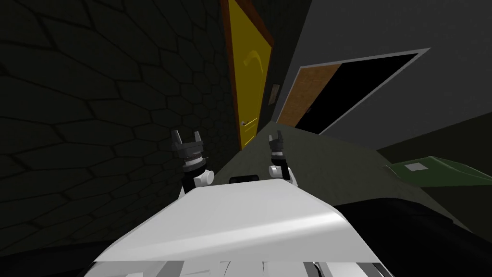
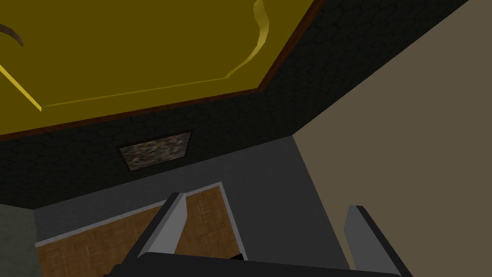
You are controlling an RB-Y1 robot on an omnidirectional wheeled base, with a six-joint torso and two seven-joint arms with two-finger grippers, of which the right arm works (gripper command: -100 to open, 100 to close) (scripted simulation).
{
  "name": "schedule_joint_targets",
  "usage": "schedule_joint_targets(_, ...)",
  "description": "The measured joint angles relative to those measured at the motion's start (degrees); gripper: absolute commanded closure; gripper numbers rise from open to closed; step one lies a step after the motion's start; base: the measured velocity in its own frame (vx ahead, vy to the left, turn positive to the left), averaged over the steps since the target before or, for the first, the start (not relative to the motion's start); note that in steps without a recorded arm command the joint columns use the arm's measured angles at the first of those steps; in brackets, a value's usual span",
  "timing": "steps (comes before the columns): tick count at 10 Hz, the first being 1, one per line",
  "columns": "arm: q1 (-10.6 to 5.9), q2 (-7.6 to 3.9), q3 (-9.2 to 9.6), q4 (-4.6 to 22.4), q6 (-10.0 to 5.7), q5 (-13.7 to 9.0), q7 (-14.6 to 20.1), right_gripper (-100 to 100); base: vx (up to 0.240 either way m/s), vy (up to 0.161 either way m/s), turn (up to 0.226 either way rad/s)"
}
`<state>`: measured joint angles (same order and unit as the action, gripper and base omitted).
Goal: Pull the door open
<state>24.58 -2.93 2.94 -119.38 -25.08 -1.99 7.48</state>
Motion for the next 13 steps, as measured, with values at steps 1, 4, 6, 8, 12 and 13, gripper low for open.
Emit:
schedule_joint_targets(1,-0.69,-0.42,0.2,1.45,-0.37,-0.13,0.08,-100,0.083,-0.039,0.115)
schedule_joint_targets(4,-1.96,-1.82,0.84,4.62,-1.1,-0.6,0.42,-100,0.085,-0.038,0.101)
schedule_joint_targets(6,-2.87,-2.71,1.4,7.19,-1.77,-0.88,0.66,-100,0.095,-0.047,0.136)
schedule_joint_targets(8,-4.09,-3.87,1.77,10.21,-2.68,-1.29,0.96,-100,0.092,-0.054,0.12)
schedule_joint_targets(12,-6.26,-6.05,2.87,15.74,-4.1,-2.05,1.61,-100,0.087,-0.063,0.127)
schedule_joint_targets(13,-6.84,-6.51,3.22,17.26,-4.48,-2.19,1.69,-100,0.093,-0.067,0.158)
